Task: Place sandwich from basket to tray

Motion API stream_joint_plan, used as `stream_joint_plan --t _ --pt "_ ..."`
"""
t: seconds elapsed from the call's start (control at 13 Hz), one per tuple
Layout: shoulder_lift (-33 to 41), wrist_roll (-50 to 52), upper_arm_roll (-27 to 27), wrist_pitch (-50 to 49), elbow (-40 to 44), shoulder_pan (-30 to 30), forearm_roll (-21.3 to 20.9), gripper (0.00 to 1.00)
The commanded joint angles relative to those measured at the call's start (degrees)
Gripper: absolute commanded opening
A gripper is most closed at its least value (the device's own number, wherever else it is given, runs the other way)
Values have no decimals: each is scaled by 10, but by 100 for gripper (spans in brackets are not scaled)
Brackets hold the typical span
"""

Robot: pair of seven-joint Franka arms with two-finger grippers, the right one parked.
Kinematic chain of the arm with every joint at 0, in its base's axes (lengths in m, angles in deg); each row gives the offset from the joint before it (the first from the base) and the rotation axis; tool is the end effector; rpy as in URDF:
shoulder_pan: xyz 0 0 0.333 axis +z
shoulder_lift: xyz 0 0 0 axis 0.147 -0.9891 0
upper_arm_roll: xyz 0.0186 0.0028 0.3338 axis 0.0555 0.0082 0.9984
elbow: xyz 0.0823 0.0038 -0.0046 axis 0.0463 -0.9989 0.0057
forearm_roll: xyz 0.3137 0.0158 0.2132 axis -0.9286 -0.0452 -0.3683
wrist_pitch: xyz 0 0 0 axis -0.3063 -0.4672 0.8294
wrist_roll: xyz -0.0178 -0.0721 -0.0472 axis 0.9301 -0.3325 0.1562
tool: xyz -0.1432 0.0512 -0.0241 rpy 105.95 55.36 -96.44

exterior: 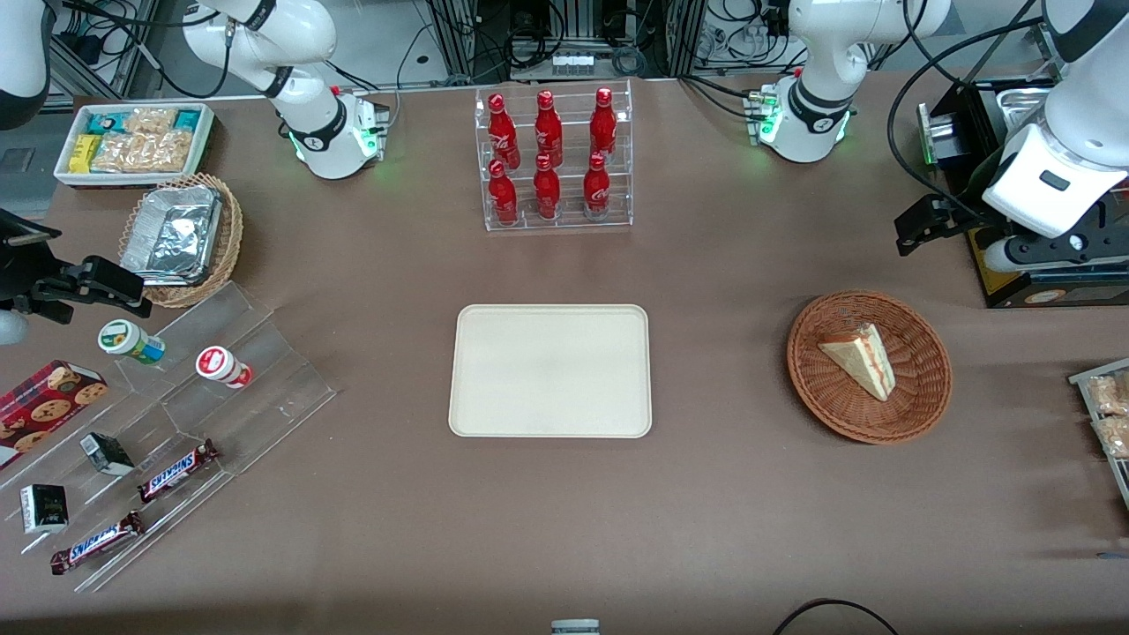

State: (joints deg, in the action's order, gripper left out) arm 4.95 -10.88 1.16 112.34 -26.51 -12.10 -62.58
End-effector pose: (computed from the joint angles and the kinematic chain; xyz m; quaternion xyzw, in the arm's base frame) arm 0.5181 -0.0766 0.5946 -0.9990 -0.0378 0.0228 0.0036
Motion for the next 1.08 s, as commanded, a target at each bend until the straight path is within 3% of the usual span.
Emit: stream_joint_plan --t 0.0,0.62,1.0 --pt "3 11 1 -15 6 0 6 100" --pt "-3 10 6 -7 -16 8 5 100" --pt "-52 61 22 10 -36 10 -7 100"
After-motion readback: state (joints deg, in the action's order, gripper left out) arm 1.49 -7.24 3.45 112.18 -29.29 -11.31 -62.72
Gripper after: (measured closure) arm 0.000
